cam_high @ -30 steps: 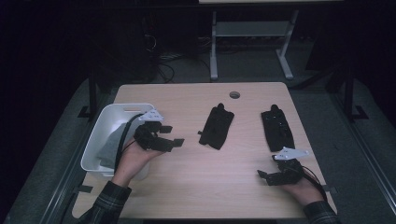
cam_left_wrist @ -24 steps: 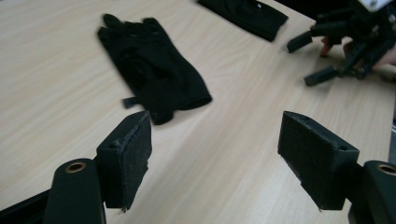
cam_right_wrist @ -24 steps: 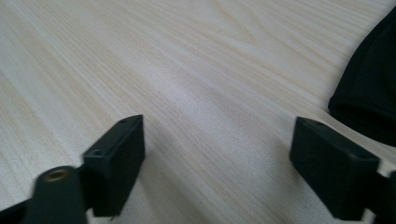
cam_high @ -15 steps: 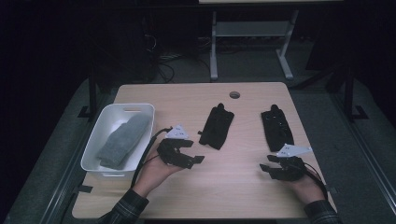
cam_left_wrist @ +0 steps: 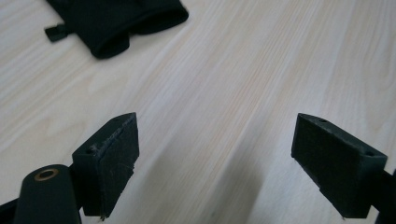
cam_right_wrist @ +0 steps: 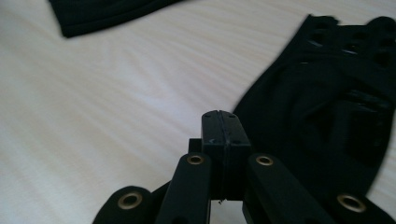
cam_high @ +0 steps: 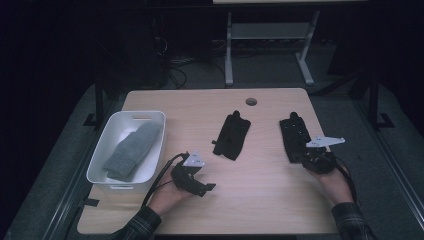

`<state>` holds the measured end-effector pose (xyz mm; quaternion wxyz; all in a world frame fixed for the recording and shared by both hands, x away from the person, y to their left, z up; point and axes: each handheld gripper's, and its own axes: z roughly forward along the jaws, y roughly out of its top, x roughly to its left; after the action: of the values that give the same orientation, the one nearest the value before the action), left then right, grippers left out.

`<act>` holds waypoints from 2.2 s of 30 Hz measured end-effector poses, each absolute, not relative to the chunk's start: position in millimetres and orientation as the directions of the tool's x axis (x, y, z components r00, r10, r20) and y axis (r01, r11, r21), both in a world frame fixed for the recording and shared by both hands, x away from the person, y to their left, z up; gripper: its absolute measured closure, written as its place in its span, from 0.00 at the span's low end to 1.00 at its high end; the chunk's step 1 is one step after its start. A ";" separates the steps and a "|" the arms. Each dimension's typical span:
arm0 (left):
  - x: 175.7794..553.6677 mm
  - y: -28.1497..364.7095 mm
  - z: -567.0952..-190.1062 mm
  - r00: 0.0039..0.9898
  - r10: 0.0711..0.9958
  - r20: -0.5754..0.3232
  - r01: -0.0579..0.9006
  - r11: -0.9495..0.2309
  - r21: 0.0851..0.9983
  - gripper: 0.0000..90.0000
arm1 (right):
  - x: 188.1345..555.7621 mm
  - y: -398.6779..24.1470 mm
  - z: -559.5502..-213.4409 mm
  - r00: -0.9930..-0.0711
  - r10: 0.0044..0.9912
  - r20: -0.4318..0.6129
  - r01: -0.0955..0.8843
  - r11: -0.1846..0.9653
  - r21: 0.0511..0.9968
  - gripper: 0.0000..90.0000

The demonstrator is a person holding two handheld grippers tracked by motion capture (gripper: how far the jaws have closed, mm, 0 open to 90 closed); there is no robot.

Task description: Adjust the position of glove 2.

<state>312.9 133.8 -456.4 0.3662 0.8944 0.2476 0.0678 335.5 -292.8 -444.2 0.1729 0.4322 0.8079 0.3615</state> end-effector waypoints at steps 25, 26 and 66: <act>315.9 146.4 -477.8 0.878 0.478 -0.003 0.334 -0.609 0.719 0.14 | 365.8 -320.9 -464.8 -0.514 0.857 0.046 0.653 0.355 0.669 1.00; 315.9 146.4 -477.8 0.878 0.478 -0.003 0.334 -0.609 0.719 0.14 | 364.8 -320.0 -464.4 -0.522 0.851 0.047 0.651 0.363 0.666 1.00; 315.9 145.0 -478.4 0.876 0.482 -0.008 0.336 -0.599 0.727 0.14 | 288.5 -230.9 -456.3 -0.793 0.607 0.053 0.506 0.608 0.611 1.00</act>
<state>315.9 145.0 -478.4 0.3840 0.8892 0.2299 0.0951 288.5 -230.9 -456.3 0.0801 0.3115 0.8932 0.3143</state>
